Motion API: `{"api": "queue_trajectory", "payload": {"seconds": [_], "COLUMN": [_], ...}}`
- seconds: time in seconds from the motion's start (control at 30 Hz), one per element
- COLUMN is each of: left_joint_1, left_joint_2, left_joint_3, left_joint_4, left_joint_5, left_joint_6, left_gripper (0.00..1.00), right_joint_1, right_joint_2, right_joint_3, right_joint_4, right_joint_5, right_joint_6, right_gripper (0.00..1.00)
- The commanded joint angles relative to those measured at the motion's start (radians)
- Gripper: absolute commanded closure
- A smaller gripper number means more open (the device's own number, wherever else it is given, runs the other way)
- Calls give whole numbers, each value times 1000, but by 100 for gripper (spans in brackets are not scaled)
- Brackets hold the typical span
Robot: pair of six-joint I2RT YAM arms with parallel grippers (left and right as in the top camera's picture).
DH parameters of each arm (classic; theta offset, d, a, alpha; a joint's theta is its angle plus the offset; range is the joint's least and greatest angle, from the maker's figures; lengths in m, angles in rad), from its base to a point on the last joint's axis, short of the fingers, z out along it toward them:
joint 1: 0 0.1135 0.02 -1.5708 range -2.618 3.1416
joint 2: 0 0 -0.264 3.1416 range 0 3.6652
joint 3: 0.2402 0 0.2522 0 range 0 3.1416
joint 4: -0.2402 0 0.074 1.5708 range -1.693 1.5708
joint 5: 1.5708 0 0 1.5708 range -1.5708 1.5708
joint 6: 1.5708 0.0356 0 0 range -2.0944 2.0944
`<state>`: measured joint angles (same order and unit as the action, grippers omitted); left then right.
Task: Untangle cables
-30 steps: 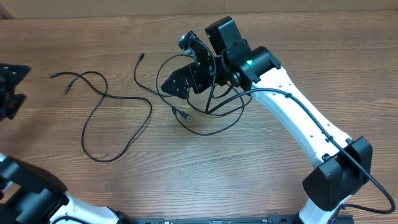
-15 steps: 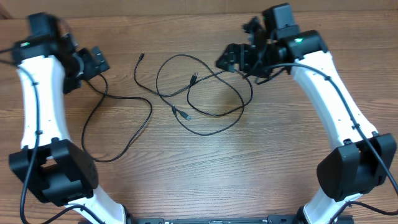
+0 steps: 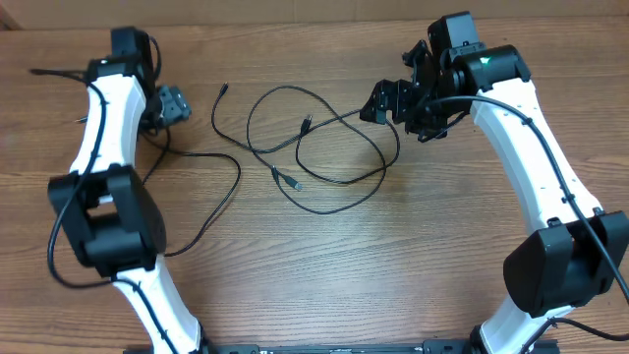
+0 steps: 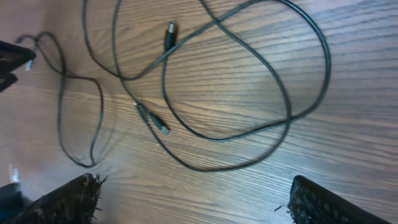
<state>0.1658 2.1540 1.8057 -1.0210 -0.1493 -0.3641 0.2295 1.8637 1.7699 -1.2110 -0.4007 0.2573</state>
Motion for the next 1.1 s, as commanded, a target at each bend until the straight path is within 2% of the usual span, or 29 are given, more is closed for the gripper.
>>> {"api": "queue_trajectory", "payload": {"seconds": [0.0, 0.33, 0.43, 0.53, 0.83, 0.93, 1.07], "left_joint_1": [7, 30, 50, 71, 134, 177, 266], "left_joint_2": [68, 171, 175, 175, 175, 175, 175], "left_joint_3": [-10, -10, -11, -11, -16, -16, -16], "left_joint_4": [-11, 9, 16, 8, 25, 42, 66], "left_joint_5": [28, 26, 21, -8, -19, -42, -177], "left_joint_6": [27, 24, 28, 28, 31, 29, 12], "left_gripper": [9, 12, 17, 27, 96, 96, 96], "right_joint_1": [6, 6, 6, 6, 6, 6, 6], "right_joint_2": [-6, -6, -6, -6, -6, -6, -6], "right_joint_3": [-2, -2, -2, -2, -2, -2, -2], "right_joint_4": [-3, -29, -29, -29, -30, -37, -57], "right_joint_5": [42, 42, 42, 42, 42, 42, 42], "right_joint_6": [-3, -3, -3, -3, -3, -3, -24], "right_gripper": [4, 4, 4, 4, 4, 4, 4]}}
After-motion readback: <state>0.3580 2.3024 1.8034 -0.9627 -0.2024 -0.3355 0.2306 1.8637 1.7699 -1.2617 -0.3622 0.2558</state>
